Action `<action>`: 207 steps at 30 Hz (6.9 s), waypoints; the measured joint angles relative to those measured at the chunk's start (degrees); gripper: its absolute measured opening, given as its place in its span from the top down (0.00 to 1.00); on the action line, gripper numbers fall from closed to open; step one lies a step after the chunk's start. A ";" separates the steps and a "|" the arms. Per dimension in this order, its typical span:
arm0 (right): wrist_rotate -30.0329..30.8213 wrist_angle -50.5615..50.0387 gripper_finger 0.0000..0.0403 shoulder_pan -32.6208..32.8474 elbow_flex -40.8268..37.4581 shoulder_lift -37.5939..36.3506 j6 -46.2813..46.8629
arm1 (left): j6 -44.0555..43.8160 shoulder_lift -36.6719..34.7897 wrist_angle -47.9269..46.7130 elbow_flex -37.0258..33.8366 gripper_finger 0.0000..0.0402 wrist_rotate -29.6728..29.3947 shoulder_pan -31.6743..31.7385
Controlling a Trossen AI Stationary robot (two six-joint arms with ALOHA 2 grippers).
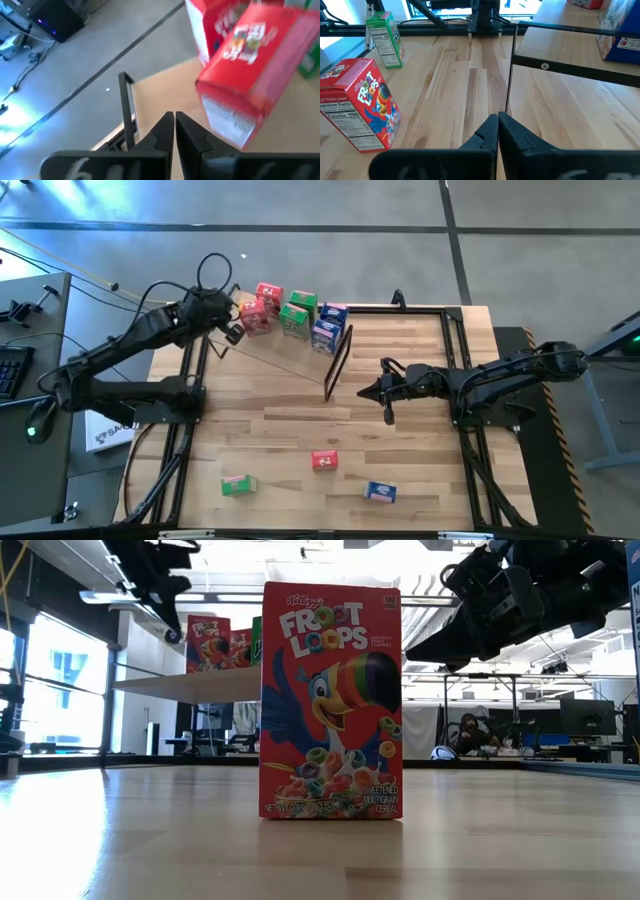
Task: Stack cereal on shelf
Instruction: Put the top red cereal box on the shelf aligned with the other red cereal box, then put the red cereal box on the shelf aligned with the other red cereal box
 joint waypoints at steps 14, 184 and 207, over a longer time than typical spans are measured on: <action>0.00 -0.03 1.00 0.00 0.00 0.01 -0.01 | 6.21 0.15 19.00 -6.88 0.99 9.62 5.94; 6.28 1.49 1.00 3.31 0.13 -0.01 1.48 | -31.59 56.49 2.04 35.70 0.36 18.96 -58.26; 9.11 2.07 1.00 4.76 0.13 -0.01 3.20 | -33.17 57.62 -0.40 37.49 0.36 13.97 -60.46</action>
